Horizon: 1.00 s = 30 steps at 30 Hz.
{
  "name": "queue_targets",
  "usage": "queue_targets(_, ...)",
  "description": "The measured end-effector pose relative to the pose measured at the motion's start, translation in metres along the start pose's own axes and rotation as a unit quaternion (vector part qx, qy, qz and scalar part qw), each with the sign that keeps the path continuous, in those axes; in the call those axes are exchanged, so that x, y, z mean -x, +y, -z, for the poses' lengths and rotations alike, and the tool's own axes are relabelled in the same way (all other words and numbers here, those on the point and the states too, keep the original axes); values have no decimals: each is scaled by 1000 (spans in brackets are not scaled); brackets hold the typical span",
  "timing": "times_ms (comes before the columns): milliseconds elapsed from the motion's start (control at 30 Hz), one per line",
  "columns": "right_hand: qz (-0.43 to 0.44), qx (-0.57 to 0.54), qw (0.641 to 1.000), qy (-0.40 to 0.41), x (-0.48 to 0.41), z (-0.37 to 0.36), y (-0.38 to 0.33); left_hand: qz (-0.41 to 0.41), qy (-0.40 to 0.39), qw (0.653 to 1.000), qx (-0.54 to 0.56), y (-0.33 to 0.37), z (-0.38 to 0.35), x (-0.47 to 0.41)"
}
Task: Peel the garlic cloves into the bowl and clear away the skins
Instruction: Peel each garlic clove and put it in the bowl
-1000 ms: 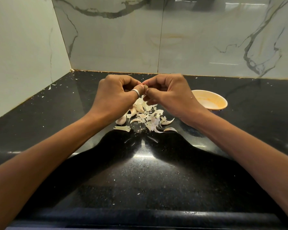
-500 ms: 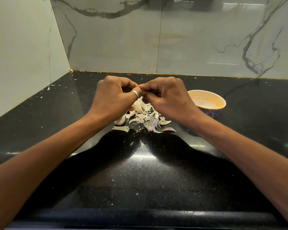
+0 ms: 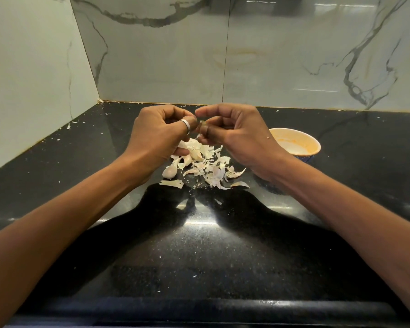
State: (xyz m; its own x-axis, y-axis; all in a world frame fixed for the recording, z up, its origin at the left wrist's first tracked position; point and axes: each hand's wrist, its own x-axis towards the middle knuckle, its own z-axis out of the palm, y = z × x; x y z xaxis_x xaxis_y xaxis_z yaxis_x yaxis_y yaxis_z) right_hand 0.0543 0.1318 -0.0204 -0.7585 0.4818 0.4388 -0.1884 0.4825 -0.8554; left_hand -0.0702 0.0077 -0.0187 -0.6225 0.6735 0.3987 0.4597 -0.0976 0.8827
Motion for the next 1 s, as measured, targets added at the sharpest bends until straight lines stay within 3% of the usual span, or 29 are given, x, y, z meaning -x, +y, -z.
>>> queue_targets(200,-60,-121,991,2,0,2,-5,-17,1,1000,-21,-2,0,-1)
queue_targets(1000,-53,-105,991,63,-3,9,-5,-16,-11,1000,3,-2,1,-2)
